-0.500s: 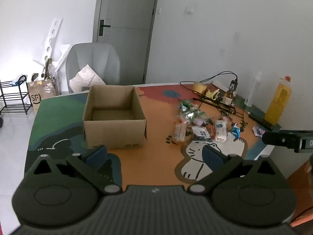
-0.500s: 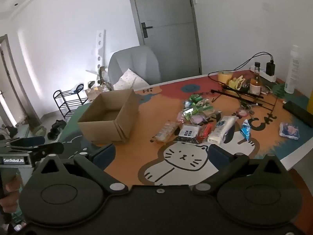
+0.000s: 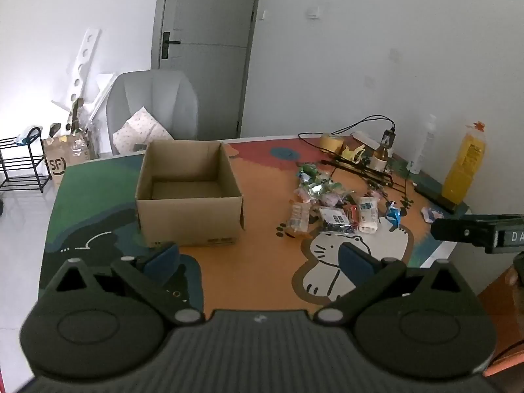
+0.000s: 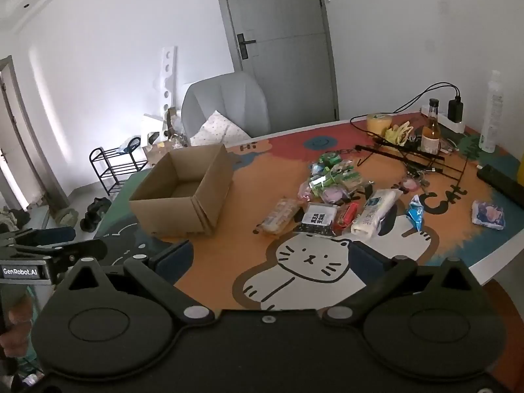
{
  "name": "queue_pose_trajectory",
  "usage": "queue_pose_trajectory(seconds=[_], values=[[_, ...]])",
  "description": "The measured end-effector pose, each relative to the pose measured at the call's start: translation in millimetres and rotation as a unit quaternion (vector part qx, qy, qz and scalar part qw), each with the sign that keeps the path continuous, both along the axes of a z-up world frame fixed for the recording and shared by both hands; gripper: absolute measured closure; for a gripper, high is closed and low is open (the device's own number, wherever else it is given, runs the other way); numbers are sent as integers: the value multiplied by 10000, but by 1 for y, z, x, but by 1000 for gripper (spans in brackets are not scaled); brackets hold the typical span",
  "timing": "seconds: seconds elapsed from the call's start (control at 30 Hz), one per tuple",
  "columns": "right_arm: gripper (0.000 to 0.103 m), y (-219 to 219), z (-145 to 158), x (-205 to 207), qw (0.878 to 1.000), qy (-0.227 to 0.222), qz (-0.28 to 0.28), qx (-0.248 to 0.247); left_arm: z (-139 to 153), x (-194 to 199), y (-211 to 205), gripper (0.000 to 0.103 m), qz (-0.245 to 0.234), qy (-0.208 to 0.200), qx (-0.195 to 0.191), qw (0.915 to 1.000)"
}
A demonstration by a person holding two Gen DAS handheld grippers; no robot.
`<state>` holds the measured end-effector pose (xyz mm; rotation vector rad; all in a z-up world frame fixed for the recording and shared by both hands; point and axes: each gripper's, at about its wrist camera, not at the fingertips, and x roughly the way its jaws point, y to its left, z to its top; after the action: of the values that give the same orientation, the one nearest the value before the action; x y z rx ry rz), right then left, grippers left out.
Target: Organize snacks
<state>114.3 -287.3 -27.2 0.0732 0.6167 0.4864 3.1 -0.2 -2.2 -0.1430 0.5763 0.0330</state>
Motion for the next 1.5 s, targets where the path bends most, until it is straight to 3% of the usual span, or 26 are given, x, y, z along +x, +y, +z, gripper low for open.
queue_pose_trajectory(seconds=[1.5], values=[[0,3,5,-3,10000,-95,4,1,0,-2,0,0,11,-24,3,10000]])
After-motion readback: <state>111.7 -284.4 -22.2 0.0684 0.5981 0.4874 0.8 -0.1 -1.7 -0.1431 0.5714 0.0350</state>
